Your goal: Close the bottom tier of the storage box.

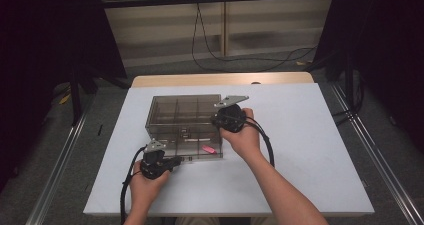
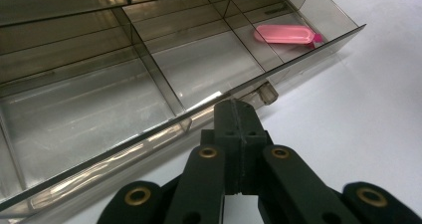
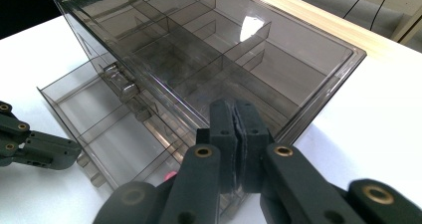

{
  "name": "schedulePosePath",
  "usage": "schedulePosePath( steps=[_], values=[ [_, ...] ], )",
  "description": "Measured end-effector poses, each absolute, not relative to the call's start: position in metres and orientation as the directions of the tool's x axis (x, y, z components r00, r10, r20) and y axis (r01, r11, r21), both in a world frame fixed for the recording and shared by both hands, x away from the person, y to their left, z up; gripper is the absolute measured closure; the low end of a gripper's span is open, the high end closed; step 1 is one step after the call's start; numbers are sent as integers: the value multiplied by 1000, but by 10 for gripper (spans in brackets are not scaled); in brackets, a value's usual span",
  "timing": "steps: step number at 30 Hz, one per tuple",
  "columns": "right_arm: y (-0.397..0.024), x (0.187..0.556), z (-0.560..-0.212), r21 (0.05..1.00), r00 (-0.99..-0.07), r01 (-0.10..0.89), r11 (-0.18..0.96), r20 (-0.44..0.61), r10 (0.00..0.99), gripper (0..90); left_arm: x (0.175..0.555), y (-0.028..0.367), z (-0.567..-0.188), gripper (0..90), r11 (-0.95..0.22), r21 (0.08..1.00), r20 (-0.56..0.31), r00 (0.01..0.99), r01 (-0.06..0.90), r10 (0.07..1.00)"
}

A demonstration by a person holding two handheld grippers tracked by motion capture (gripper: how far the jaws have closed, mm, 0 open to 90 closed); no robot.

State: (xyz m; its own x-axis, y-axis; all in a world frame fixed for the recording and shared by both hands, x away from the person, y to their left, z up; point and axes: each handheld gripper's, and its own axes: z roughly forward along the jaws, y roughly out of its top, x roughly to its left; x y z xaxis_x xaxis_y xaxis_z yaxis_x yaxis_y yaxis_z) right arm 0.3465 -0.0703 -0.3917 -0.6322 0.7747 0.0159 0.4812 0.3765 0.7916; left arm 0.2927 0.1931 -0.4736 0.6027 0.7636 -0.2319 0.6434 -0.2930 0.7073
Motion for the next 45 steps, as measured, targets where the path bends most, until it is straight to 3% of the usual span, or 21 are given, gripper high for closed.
schedulePosePath(
  steps=[45],
  values=[
    [-70,347,-392,793,-628,487,367,25,778,878,306,192,-475,900,-238,732,-246,573,639,782]
  ],
)
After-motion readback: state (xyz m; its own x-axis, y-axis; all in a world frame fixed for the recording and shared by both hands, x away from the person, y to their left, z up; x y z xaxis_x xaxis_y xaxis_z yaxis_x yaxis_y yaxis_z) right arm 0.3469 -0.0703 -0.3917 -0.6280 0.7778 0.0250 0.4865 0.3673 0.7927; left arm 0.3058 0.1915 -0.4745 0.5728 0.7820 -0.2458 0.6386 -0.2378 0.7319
